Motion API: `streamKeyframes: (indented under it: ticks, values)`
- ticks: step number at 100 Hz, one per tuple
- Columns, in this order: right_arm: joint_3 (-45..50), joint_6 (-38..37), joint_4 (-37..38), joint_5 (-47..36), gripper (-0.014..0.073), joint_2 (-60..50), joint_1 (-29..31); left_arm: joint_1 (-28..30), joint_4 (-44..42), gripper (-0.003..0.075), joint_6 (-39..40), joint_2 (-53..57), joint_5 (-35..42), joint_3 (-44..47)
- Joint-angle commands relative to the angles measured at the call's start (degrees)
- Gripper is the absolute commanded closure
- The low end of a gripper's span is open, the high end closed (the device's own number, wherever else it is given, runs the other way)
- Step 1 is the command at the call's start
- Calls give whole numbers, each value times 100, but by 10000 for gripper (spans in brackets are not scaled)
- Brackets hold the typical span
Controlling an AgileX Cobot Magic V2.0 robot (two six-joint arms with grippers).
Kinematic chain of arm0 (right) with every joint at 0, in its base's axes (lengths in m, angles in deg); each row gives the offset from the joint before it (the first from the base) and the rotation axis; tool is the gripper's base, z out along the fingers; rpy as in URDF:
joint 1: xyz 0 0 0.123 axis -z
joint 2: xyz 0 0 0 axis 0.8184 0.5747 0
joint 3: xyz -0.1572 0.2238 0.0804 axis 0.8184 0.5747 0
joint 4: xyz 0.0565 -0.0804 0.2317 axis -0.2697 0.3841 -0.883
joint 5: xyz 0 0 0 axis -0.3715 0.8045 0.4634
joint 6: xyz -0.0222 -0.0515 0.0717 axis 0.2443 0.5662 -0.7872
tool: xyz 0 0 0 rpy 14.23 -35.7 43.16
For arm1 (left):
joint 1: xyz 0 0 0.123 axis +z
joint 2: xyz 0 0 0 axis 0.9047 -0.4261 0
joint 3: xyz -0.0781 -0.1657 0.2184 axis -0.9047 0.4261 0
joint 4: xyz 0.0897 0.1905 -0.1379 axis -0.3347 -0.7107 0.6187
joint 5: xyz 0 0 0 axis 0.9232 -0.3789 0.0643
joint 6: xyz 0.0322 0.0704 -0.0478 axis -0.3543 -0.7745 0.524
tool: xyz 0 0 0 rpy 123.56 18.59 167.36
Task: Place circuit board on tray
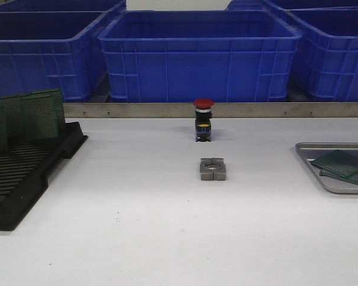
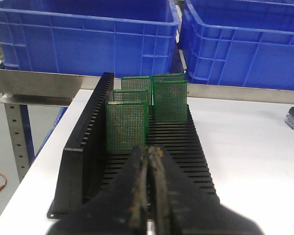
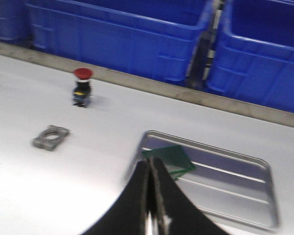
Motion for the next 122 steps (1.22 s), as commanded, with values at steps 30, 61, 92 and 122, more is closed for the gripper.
streamKeyframes:
  ticks: [30,61,92,122]
  values:
    - [998,-4250,3827,-1406,701,-1080,542,21,23,741,22,182,478,279]
    - [1003,-4244,3820,-1337,701,-1337,524,21,23,741,22,182,490,279]
    - [998,-4244,3809,-1337,701,-1337,523,21,23,741,22,182,490,279]
    - [998,-4244,3809,-1337,701,-1337,523,21,23,741,22,182,490,279]
